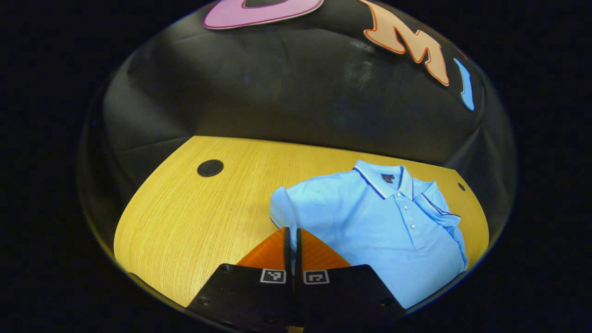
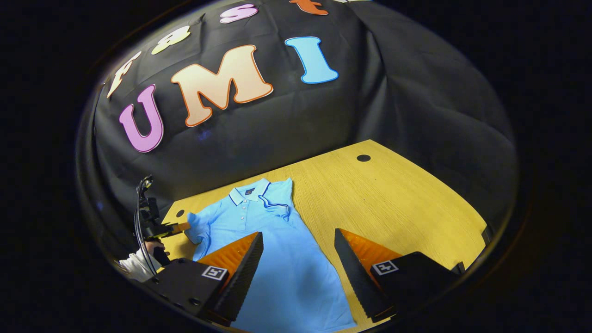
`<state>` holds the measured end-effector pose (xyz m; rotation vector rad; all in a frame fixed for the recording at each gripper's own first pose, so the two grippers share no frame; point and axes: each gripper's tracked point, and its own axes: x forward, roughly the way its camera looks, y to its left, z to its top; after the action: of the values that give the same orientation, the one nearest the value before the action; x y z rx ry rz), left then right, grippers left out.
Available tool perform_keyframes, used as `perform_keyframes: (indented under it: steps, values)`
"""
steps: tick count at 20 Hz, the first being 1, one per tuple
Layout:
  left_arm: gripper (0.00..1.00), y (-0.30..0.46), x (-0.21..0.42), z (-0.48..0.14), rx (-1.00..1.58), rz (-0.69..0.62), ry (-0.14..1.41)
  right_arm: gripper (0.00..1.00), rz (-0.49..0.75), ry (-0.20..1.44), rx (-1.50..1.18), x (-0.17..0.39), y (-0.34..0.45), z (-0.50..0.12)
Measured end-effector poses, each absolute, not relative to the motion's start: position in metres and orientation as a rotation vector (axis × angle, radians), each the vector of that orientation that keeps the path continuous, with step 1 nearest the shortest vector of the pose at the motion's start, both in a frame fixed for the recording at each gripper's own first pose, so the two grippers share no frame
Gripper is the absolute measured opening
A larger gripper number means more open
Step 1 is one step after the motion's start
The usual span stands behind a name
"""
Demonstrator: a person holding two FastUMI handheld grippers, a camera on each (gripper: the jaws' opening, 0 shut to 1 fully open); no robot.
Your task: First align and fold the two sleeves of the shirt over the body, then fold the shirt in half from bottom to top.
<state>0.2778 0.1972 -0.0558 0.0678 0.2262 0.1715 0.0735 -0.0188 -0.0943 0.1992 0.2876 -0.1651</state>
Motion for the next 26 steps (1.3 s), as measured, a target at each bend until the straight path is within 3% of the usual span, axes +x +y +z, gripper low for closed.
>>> perform_keyframes:
  steps: [4,10,12,15,16,17,21,26]
  values:
    - [0.0,0.125,0.309,-0.037,0.137,0.057,0.181,0.97,-0.163,0.286,0.213,0.066,-0.018,-0.098]
    - [0.0,0.017,0.35,-0.066,0.189,-0.121,0.234,0.97,-0.189,0.311,0.195,0.044,-0.024,-0.113]
    - [0.22,-0.004,0.349,-0.076,0.184,-0.163,0.264,0.97,-0.199,0.321,0.185,0.039,-0.025,-0.12]
    - [0.84,-0.008,0.34,-0.071,0.158,-0.157,0.242,0.97,-0.205,0.327,0.181,0.034,-0.027,-0.127]
    - [0.95,-0.005,0.335,-0.069,0.152,-0.152,0.236,0.97,-0.205,0.327,0.177,0.031,-0.027,-0.13]
    - [1.0,0.001,0.328,-0.066,0.149,-0.139,0.228,0.97,-0.206,0.329,0.174,0.025,-0.027,-0.134]
    - [0.97,0.028,0.281,-0.054,0.131,-0.087,0.195,0.97,-0.187,0.336,0.184,0.015,-0.023,-0.146]
    - [0.96,0.059,0.179,-0.046,0.144,-0.001,0.147,0.97,-0.123,0.353,0.142,-0.006,-0.021,-0.164]
